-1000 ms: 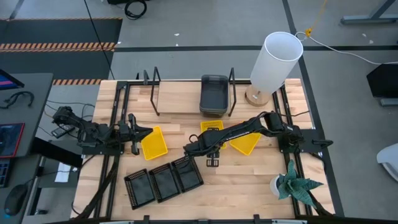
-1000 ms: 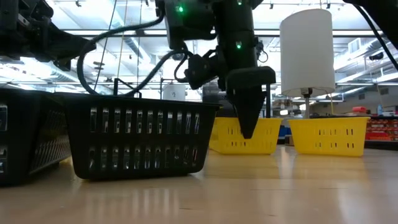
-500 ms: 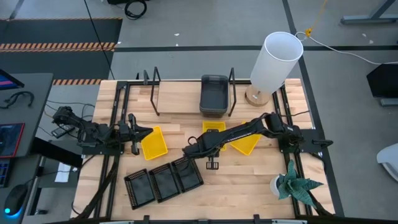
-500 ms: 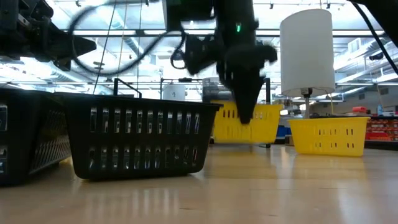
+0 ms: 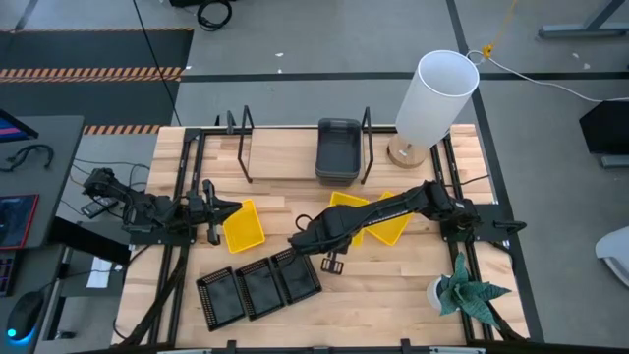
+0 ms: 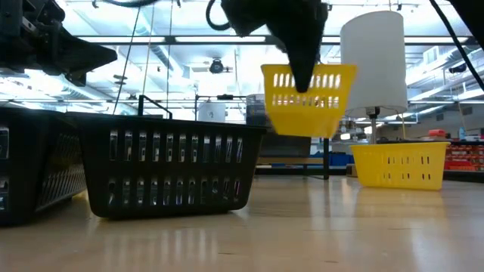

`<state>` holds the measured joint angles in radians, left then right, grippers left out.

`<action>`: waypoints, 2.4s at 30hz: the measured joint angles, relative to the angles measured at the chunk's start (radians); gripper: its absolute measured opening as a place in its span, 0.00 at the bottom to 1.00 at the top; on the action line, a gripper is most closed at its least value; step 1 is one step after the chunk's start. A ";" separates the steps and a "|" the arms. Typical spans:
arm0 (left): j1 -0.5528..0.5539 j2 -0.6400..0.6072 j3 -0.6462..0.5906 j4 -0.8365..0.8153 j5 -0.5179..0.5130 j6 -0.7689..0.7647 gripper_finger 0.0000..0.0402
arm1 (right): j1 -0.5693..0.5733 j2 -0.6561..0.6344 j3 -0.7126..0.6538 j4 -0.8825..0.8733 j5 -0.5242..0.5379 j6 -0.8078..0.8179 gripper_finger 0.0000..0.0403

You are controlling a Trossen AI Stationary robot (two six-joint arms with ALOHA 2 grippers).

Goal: Stack baskets on shelf by color
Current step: Stack the center yellow basket on the right yellow basket

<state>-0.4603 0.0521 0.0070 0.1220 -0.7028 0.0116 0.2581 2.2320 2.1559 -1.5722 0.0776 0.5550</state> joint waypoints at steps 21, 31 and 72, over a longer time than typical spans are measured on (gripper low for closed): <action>0.000 0.000 0.000 0.000 0.000 0.000 0.09 | 0.024 -0.201 -0.260 0.000 -0.018 0.316 0.01; 0.000 0.000 0.000 0.000 0.000 0.000 0.08 | 0.008 -0.352 -0.542 0.006 -0.003 0.403 0.01; 0.000 0.000 0.000 0.000 0.000 0.000 0.09 | -0.006 -0.353 -0.769 0.710 -0.073 -0.016 0.29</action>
<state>-0.4605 0.0519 0.0067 0.1219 -0.7025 0.0116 0.2526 1.8793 1.3872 -0.8622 0.0050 0.5389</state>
